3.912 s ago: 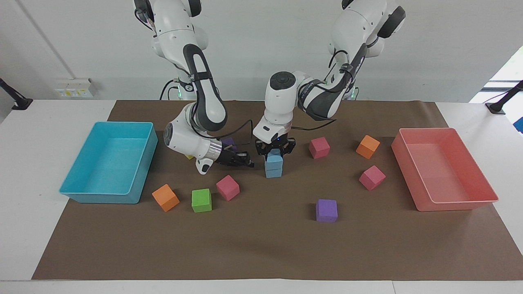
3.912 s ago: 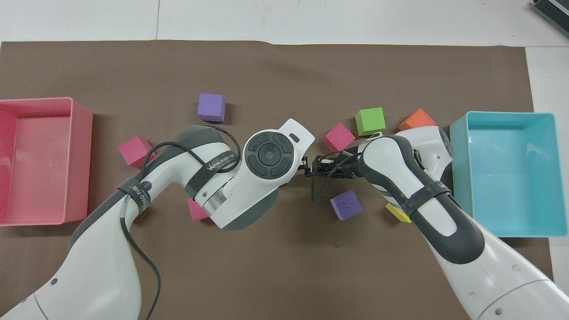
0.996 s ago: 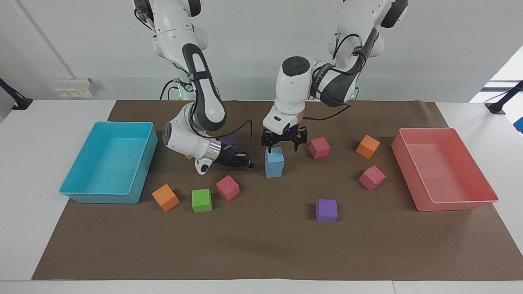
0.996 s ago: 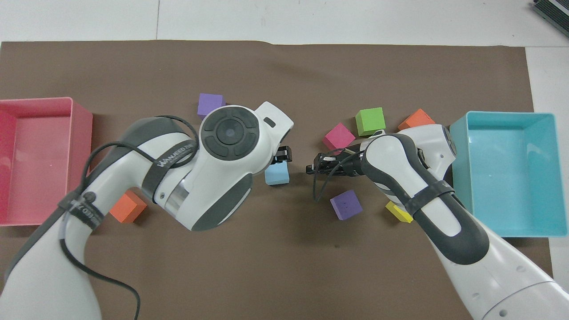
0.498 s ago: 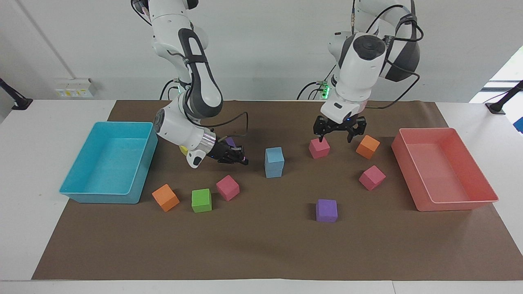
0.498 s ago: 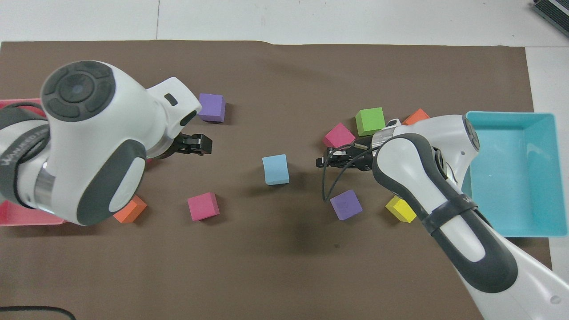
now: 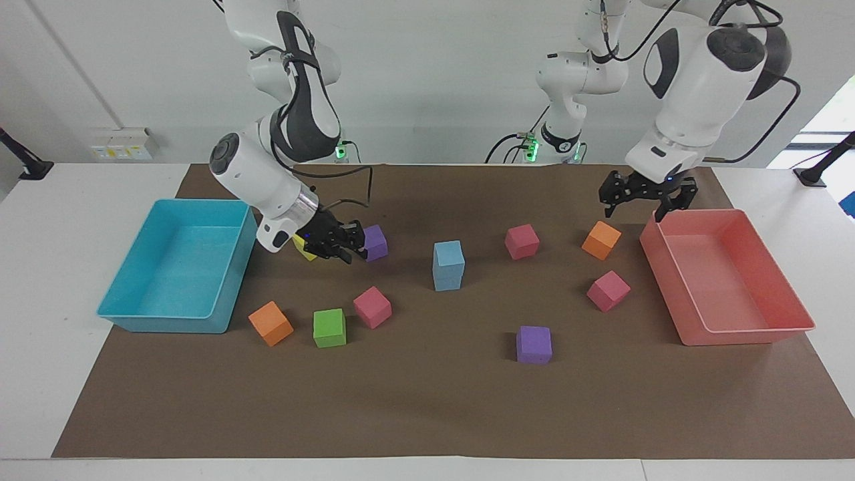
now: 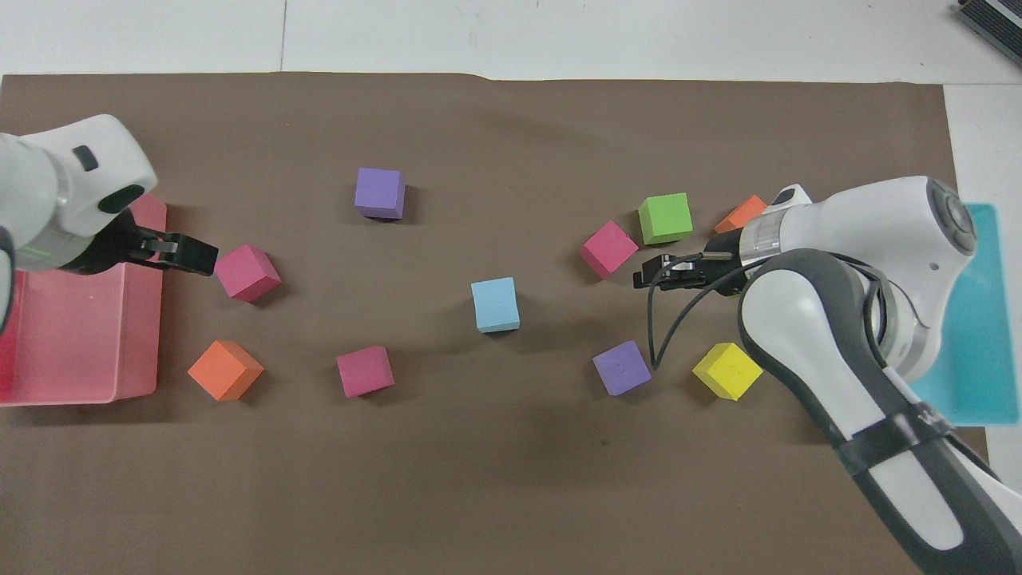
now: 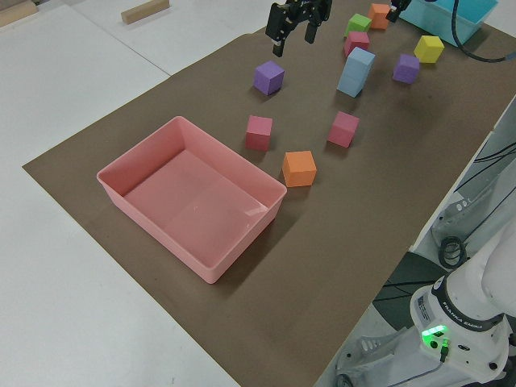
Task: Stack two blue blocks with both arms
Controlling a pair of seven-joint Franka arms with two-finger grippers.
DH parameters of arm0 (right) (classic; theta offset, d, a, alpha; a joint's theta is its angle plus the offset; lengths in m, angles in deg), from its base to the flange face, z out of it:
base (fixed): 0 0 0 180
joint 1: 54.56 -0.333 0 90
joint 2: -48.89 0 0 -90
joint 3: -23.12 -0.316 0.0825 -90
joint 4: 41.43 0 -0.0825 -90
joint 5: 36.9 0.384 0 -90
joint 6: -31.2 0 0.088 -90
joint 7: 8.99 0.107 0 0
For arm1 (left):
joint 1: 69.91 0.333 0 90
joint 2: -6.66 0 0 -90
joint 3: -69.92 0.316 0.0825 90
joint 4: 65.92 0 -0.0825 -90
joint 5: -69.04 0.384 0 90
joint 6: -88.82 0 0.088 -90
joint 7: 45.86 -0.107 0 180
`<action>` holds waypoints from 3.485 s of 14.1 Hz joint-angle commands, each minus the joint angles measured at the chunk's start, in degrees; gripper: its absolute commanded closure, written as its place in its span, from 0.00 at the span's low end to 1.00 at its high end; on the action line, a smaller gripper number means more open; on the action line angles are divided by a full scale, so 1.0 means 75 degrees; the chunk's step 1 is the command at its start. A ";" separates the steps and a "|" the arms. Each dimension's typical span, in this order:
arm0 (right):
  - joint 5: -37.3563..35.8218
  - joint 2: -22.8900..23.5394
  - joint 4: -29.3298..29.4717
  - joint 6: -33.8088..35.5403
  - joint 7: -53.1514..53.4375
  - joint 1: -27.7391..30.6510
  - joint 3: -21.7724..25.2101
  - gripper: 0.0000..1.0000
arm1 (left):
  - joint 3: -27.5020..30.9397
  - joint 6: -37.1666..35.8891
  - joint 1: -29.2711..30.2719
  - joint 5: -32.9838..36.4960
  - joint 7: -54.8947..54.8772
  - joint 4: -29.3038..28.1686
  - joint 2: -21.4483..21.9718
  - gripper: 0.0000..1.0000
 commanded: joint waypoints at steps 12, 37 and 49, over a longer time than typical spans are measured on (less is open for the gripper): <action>-0.3686 -0.0854 0.1630 0.2201 0.0771 0.0914 -0.0004 0.00 | 0.0548 -0.1216 0.0138 -0.0313 -0.0134 0.0770 0.0363 0.00; -0.4262 -0.1793 0.2815 0.4558 0.0772 0.0925 0.0863 0.00 | 0.0078 -0.1579 0.0560 -0.0324 0.0723 0.1098 0.0362 0.00; -0.4239 -0.1770 0.2626 0.4416 0.0701 0.0808 0.0723 0.00 | 0.0136 -0.1756 0.0666 -0.0324 0.0044 0.1028 0.0421 0.00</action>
